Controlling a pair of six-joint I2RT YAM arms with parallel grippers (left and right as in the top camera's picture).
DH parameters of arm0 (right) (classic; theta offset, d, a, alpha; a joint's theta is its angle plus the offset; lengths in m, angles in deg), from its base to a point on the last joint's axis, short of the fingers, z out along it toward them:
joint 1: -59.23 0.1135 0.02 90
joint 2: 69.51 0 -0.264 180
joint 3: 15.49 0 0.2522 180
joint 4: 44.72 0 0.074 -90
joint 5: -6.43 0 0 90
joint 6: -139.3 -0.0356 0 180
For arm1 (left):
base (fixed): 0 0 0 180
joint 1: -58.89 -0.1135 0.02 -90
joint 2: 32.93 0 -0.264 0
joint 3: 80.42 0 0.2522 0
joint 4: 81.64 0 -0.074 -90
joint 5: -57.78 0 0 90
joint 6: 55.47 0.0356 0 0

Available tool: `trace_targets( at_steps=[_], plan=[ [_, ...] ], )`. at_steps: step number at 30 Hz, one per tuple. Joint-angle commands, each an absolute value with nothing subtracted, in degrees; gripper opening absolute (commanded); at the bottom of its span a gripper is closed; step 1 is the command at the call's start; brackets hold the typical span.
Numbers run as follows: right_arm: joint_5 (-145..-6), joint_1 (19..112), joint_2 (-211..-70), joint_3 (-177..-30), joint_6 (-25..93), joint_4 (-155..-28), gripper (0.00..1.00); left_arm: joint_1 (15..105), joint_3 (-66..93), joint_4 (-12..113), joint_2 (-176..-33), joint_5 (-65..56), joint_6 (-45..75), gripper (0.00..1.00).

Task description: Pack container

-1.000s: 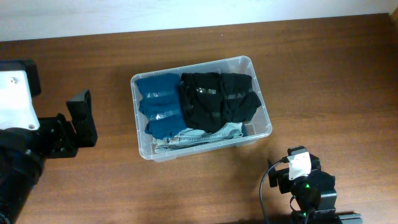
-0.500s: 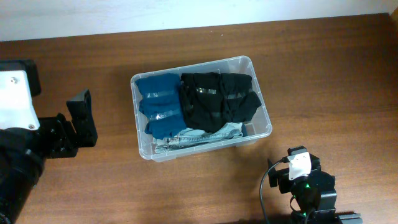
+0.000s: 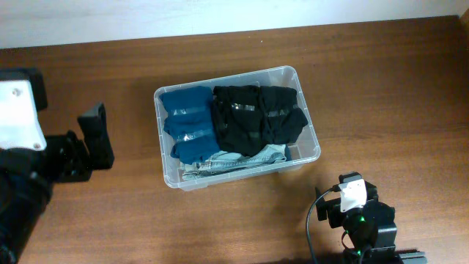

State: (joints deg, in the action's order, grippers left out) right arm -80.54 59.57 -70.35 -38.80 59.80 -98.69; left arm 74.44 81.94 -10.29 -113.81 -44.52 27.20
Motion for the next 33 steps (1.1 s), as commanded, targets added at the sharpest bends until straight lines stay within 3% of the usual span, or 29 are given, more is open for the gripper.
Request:
trace_targets(
  at_steps=[1, 10, 19, 25, 33],
  plan=[
    [-80.37, 59.18, -69.91, -38.51, 59.32, -98.58, 0.98, 74.09, 74.05, -3.26, -113.53, -44.01, 28.20, 0.99],
    [-80.37, 59.18, -69.91, -38.51, 59.32, -98.58, 0.98, 74.09, 33.94, 26.58, -103.43, -40.80, 33.80, 0.99],
    [-80.37, 59.18, -69.91, -38.51, 59.32, -98.58, 0.98, 74.09, -15.15, 58.49, -79.78, -40.36, 33.71, 0.99],
    [-80.37, 59.18, -69.91, -38.51, 59.32, -98.58, 0.98, 74.05, -36.48, 67.54, -63.52, -40.36, 33.71, 0.99],
    [-80.37, 59.18, -69.91, -38.51, 59.32, -98.58, 0.98, 69.02, -54.65, 68.06, -42.63, -36.01, 30.67, 0.99]
  ],
)
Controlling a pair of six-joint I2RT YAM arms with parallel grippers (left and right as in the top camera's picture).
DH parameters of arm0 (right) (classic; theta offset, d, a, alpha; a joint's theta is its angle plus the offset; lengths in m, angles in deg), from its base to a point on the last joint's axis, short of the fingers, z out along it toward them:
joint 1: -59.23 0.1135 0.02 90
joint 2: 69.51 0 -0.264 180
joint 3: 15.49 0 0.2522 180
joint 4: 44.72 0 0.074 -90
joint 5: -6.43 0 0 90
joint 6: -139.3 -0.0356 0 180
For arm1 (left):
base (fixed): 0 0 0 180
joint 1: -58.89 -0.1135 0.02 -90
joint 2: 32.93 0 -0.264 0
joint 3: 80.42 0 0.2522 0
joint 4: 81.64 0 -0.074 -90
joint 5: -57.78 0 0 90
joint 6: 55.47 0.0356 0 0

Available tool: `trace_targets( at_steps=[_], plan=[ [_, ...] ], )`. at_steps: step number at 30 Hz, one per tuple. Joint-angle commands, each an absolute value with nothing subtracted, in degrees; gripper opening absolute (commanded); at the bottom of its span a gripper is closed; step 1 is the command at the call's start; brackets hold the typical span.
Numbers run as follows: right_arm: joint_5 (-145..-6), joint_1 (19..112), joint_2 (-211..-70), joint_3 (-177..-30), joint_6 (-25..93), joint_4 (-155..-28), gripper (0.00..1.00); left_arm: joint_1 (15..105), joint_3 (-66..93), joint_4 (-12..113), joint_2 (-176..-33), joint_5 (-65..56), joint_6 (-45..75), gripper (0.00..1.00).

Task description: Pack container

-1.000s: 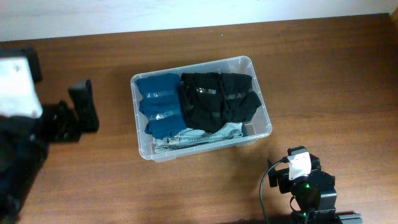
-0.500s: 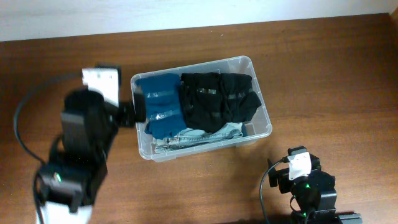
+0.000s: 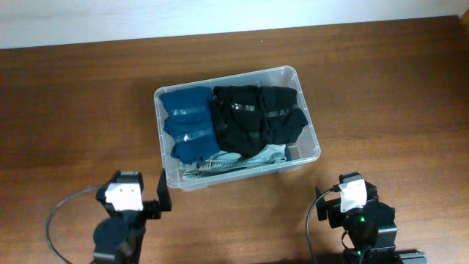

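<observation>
A clear plastic container [image 3: 157, 117] sits mid-table. It holds folded blue garments [image 3: 189, 125] on its left side and black garments [image 3: 256, 117] on its right. A pale blue-grey garment [image 3: 242, 160] lies along its near wall. My left gripper [image 3: 165, 194] is low at the front left, its dark fingers just off the container's near-left corner; the gap between them cannot be made out. My right gripper [image 3: 343, 214] is tucked at the front right, away from the container, with its fingers hidden under the wrist.
A brown wooden table [image 3: 381, 88] stretches around the container. A pale wall strip [image 3: 146, 18] runs along the far edge. Cables trail from both arm bases at the front edge.
My left arm was raised at the far left of the table, close to the camera. It now sits low at the front left by the container's near corner. The right arm and the clothes have not moved.
</observation>
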State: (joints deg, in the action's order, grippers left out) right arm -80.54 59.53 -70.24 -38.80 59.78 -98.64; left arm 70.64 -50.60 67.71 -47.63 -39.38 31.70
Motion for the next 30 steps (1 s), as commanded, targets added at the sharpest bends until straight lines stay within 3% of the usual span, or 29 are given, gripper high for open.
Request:
trace_targets(
  at_steps=[1, 10, 30],
  plan=[
    [-80.37, 59.18, -69.91, -38.51, 59.32, -98.58, 0.98, 68.80, -55.87, 68.06, -41.07, -35.99, 30.65, 0.99],
    [-80.37, 59.18, -69.91, -38.51, 59.32, -98.58, 0.98, 68.78, -61.64, 68.72, -33.27, -36.04, 30.69, 0.99],
    [-80.37, 59.18, -69.91, -38.51, 59.32, -98.58, 0.98, 68.85, -61.90, 69.53, -33.23, -36.04, 30.69, 0.99]
  ],
)
